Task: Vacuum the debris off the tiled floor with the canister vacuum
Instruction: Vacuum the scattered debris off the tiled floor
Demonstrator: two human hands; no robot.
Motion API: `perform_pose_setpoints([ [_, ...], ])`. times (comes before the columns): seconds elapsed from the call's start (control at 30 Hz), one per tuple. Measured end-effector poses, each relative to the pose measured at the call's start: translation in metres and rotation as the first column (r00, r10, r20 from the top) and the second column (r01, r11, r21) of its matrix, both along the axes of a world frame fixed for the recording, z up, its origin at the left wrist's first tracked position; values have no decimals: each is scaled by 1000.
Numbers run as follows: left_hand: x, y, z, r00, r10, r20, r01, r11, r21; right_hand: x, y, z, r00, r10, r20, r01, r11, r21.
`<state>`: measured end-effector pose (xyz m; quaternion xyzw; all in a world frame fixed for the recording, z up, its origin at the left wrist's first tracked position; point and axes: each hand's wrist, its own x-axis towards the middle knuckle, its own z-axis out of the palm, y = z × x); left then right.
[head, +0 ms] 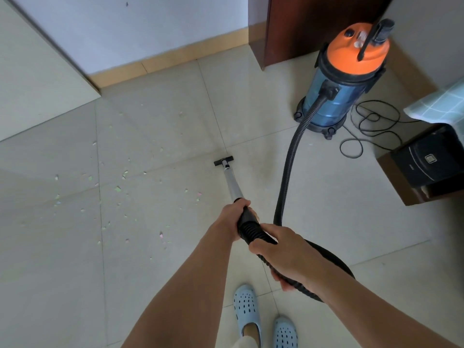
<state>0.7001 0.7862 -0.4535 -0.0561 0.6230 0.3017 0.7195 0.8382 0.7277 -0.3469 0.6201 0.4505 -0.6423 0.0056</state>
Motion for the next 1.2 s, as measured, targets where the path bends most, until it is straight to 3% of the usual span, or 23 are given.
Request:
perform_pose_setpoints([
  [0.17, 8, -15, 3, 997, -75, -12, 75, 997, -28, 7, -18, 10, 998, -56, -17, 55, 996, -66],
  [0.4, -2, -49, 12, 997, -63, -41, 62, 998, -19, -3, -47, 23, 996, -68, -54, 60, 991, -122],
  [0.87, -96, -84, -3, 983, 117, -139, -120, 993, -14, -84, -53, -3, 991, 91, -99, -106, 982, -155],
  [1.2, -84, -134, 7, 981, 179, -71, -181, 983, -22, -71, -90, 14, 976, 201, -85, -211, 968, -132],
])
